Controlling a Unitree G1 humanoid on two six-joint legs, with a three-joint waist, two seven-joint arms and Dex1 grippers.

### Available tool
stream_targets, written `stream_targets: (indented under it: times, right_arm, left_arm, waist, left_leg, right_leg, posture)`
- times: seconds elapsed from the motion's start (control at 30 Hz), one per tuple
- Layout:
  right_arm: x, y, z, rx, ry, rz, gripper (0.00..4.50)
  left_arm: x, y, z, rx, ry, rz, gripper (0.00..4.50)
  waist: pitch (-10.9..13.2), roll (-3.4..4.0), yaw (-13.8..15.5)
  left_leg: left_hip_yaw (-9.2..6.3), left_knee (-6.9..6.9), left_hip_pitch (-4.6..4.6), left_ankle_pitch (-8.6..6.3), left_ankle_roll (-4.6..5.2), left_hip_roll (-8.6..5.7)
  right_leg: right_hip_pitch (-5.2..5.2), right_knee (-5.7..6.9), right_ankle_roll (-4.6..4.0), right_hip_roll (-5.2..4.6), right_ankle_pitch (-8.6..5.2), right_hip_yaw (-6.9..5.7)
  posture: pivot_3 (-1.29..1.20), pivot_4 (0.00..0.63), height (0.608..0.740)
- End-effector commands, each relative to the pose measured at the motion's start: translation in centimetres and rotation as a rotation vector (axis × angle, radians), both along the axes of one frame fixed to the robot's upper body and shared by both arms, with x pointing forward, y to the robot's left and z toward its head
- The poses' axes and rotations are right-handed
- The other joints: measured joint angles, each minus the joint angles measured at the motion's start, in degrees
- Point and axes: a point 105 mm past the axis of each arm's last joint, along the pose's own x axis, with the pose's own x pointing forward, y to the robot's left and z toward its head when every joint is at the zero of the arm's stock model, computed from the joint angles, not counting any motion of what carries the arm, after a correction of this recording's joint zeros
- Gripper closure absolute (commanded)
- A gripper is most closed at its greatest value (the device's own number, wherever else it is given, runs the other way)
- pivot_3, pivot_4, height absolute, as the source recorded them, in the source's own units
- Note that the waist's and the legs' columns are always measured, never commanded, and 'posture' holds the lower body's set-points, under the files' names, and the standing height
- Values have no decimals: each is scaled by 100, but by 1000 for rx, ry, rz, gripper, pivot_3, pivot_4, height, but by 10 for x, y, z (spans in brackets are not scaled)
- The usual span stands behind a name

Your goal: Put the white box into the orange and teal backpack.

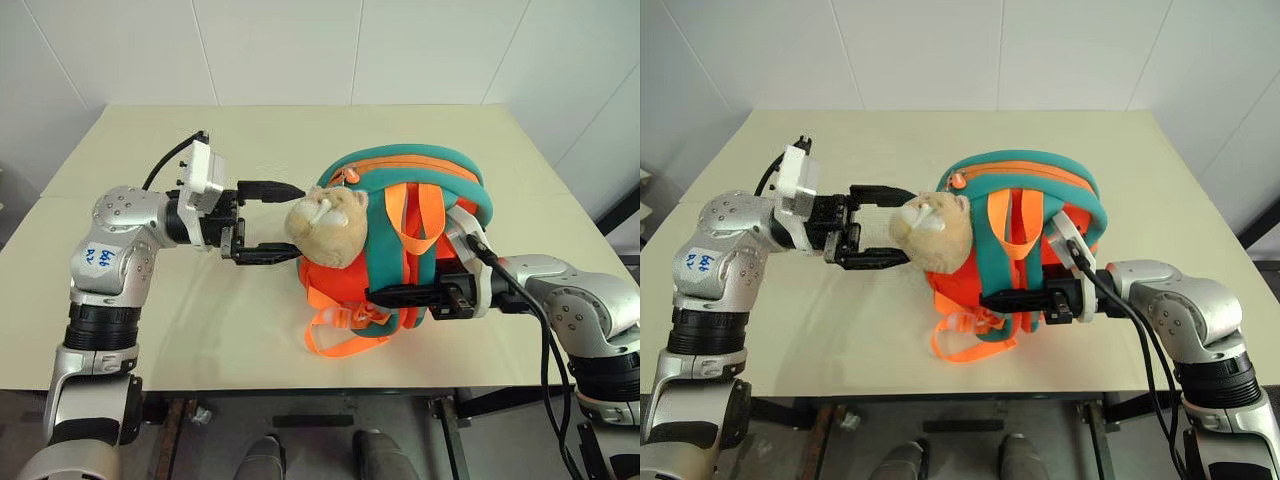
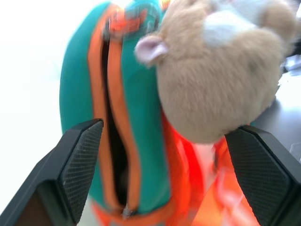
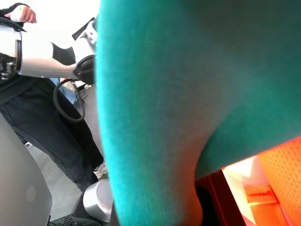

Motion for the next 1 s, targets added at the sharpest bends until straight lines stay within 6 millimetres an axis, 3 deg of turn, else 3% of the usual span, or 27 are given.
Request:
stream_targets:
  times: [0.03, 0.1, 0.5, 0.6, 0.7, 0.73, 1.0]
  right_arm:
    - [-2, 3, 5, 5, -28, 29, 4500]
    - [-2, 3, 4, 1, -26, 28, 4500]
    - [1, 1, -1, -13, -19, 19, 4500]
    - [1, 1, -2, -15, -19, 19, 4500]
    - [2, 1, -3, -17, -19, 19, 4500]
    - [2, 1, -3, -18, -20, 19, 4500]
    - [2, 1, -4, -23, -21, 19, 4500]
  left_arm:
    - [-11, -1, 14, -45, -34, -12, 1092]
    - [-15, 3, 17, -41, -25, -10, 1674]
    - [-24, 11, 15, 3, 37, 38, 1674]
    - [-24, 11, 8, 40, 87, 55, 1115]
    - [-25, 10, 8, 29, 53, 57, 171]
    - [-27, 10, 8, 28, 41, 52, 55]
    - [-40, 1, 6, 4, 42, -35, 55]
  waist:
    - [0, 0, 4]
    - [0, 0, 5]
    - [0, 0, 1]
    - [0, 0, -8]
    - [0, 0, 1]
    - [0, 0, 0]
    - [0, 0, 0]
  left_leg:
    - [0, 1, 0, 0, 0, -1]
    - [0, 3, 2, 0, 0, -1]
    - [1, 0, 6, 0, 0, -1]
    - [1, 0, 7, 0, 0, -1]
    - [1, -1, 8, 0, 0, -1]
    - [1, -1, 7, 0, 0, -1]
    - [2, -3, 7, 0, 0, -1]
  right_leg:
    - [0, 0, 0, 0, 0, 0]
    - [3, 0, 0, 0, 0, 0]
    - [7, -3, -1, 0, 1, 0]
    - [7, -3, -1, 0, 1, 0]
    - [7, -4, -2, 0, 0, 0]
    - [7, -4, -2, 0, 0, 0]
    - [8, -10, -2, 0, 0, 0]
  posture:
    - [0, 150, 740]
    - [0, 150, 740]
    - [0, 150, 740]
    - [0, 150, 740]
    - [0, 150, 740]
    - [0, 150, 740]
    - [0, 150, 740]
